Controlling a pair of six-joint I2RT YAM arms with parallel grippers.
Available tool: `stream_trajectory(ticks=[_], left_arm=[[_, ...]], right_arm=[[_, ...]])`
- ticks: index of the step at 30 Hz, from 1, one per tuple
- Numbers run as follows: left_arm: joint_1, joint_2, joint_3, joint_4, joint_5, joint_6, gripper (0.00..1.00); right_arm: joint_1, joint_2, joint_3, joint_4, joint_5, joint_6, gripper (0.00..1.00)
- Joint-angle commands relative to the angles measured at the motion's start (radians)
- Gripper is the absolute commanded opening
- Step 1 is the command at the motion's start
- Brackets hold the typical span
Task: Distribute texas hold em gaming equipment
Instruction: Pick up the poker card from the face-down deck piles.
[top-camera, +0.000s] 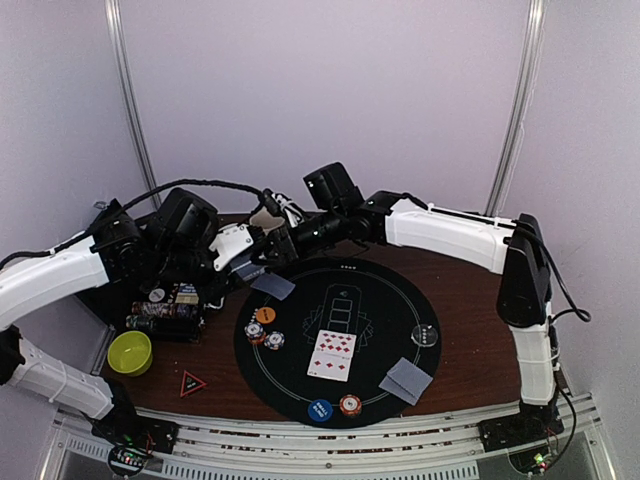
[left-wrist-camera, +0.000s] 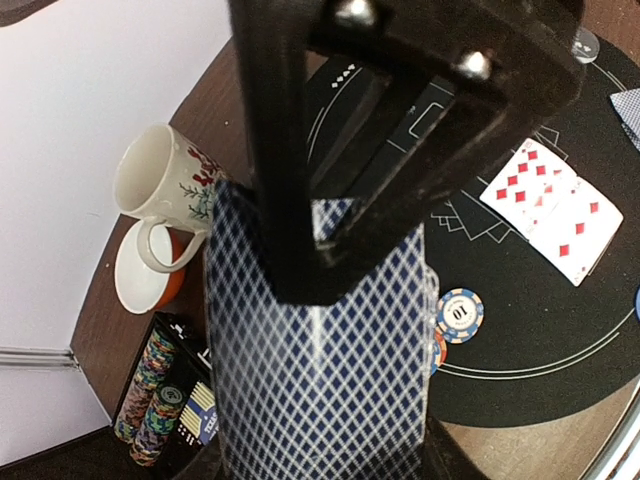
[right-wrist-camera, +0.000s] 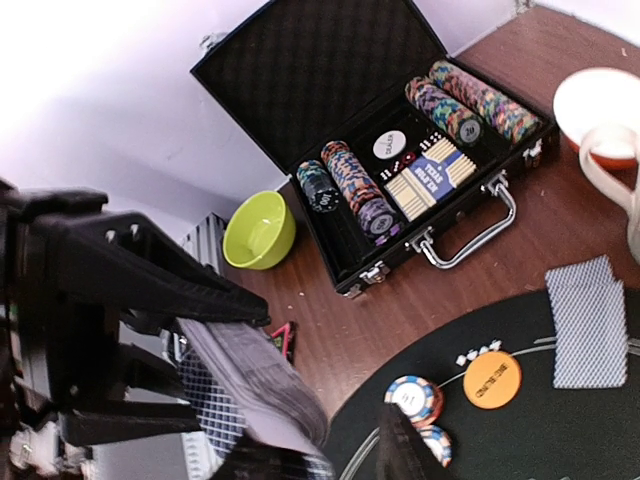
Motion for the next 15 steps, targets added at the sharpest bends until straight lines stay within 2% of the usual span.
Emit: stream_trajectory(ticks=[1,4,7,12,15], left_arm=[[0.0,-0.025,0.021,0.04,0.015,0.009,0.47],[0.0,-0.028,0.011,0.041,0.009,0.006,0.47],[0.0,-0.027,0.008,0.04,-0.004,0.004,0.47],[0.001,-0.021,0.006,0.036,-0.022,-0.016,0.47],[0.001,-0.021,0.004,0.032,-0.027,-0.031,0.47]], right_arm=[[-0.028,-0.03,0.004,-0.068,0.065,-0.039,0.24],[-0.033,-0.055,-0.005,-0.098,0.088,-0.07,0.17],[-0.036,-0.08,-0.006,-0.141,0.111,-0.106,0.0],[-0.091,-0.211,-0.091,-0.207,0.187,-0.208,0.0],[-0.133,-0.303,-0.185,-0.205,0.296,-0.348,0.0]])
